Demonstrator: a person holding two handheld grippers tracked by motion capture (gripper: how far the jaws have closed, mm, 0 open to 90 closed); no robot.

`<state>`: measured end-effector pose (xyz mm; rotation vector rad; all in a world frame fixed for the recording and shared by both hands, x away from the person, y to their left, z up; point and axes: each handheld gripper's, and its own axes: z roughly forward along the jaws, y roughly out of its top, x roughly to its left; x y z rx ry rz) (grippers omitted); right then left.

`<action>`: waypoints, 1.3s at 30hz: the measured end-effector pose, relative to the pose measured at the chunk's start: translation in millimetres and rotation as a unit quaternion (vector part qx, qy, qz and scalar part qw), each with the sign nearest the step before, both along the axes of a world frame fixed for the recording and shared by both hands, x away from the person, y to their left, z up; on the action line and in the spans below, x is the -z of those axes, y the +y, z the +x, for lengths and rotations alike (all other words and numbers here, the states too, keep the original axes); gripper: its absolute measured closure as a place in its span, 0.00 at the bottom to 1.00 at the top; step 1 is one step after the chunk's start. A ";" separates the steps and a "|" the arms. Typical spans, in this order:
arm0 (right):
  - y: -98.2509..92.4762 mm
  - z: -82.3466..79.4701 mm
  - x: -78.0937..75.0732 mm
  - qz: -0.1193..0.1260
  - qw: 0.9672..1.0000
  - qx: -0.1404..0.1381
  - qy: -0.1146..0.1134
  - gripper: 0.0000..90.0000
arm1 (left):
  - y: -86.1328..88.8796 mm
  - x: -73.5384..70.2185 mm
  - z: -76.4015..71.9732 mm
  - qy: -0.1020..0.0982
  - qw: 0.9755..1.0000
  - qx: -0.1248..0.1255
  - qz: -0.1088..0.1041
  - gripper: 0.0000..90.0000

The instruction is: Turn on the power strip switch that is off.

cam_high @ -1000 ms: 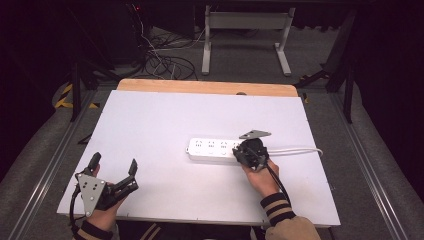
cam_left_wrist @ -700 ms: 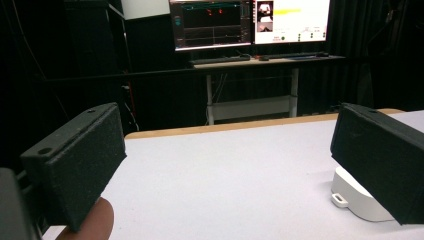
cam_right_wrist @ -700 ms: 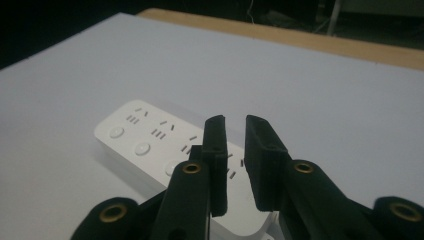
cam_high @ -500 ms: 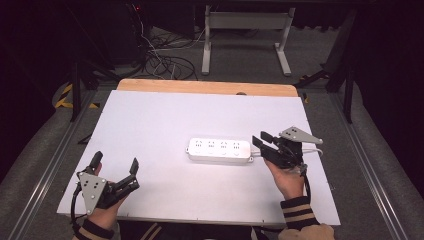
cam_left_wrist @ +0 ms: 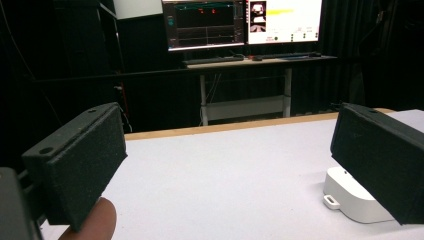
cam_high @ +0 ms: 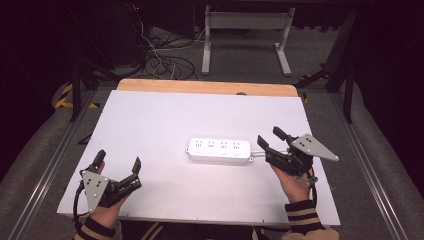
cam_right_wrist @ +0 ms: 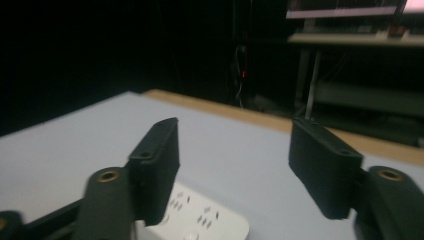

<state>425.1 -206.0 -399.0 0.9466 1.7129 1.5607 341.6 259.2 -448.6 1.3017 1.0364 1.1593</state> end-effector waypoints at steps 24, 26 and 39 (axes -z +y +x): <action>-24.2 -18.7 12.4 0.053 0.991 0.066 -0.106 0.05 | -2.6 -0.2 2.3 0.000 1.000 0.004 -0.002 0.02; -24.9 -20.6 11.9 0.053 0.990 0.072 -0.113 0.06 | -2.9 -0.2 2.6 -0.001 1.000 0.004 -0.002 0.02; -30.1 -23.0 12.9 0.057 0.988 0.087 -0.114 0.07 | -4.6 -0.2 4.9 0.001 1.000 0.009 -0.005 0.02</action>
